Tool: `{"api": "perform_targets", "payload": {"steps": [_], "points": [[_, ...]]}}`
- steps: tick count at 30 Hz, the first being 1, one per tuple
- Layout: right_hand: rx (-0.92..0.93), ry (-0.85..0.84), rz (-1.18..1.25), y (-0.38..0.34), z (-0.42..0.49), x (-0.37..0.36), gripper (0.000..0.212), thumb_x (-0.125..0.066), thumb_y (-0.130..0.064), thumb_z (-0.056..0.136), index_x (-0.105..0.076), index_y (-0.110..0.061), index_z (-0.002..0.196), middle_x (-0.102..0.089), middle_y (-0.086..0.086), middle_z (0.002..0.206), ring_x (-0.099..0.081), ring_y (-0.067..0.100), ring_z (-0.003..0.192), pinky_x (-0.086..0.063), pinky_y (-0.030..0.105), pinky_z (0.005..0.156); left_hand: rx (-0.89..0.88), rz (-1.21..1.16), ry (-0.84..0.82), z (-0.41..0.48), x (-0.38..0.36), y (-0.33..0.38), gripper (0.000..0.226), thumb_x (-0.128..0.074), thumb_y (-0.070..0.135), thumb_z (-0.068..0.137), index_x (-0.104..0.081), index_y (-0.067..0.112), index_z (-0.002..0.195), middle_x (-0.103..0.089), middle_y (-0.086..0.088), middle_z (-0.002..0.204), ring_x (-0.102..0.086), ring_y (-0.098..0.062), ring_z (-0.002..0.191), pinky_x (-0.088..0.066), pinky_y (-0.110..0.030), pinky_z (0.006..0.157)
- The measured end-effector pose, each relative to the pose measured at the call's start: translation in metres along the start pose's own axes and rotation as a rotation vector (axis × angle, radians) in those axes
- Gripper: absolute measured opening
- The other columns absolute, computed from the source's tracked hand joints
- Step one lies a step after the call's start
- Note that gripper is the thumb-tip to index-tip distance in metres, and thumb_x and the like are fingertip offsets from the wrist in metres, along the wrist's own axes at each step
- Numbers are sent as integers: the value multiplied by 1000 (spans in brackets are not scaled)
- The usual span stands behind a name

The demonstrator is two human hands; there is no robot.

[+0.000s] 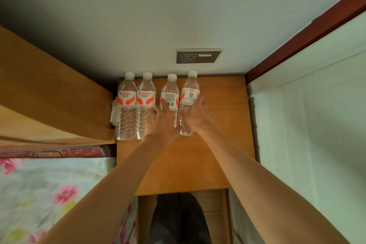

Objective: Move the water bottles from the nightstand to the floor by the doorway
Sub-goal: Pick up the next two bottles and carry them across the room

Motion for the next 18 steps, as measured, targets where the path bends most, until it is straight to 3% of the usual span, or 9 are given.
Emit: {"api": "perform_targets", "payload": {"steps": [5,11,14,18], "points": [[-53,22,16,-6,17,-5,103,-63,-56,85,4,-13,152,-38,17,143,-51,37,122,-48,48,92,33,106,55,15,-4,-1,99,-59,52,89,-4,-1,151,-36,-29,144,-52,-37,122,-51,-43,92],[-95,44,38,-6,28,-5,108,-65,-60,80,3,-16,151,-46,15,135,-57,36,115,-51,49,90,45,137,59,28,-4,2,101,-62,50,88,-3,-4,149,-41,-26,138,-58,-33,113,-53,-37,82],[-95,24,35,0,30,-2,107,-68,-58,79,1,-19,150,-48,14,132,-57,36,114,-50,51,91,59,64,62,37,-12,-2,107,-66,52,84,-2,-4,149,-38,-26,140,-55,-35,116,-52,-40,86],[-103,20,49,8,30,-3,92,-74,-50,74,-14,-24,139,-57,8,116,-63,30,98,-55,49,81,84,-123,65,45,-25,-4,119,-75,46,79,8,-2,150,-27,-31,146,-47,-41,125,-47,-47,99]]}}
Point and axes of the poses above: each hand's wrist, its own z-axis towards the middle knuckle, its own x-axis out of the back of the hand, y = z × x, the point moved 6 cm from there along z, towards the middle knuckle
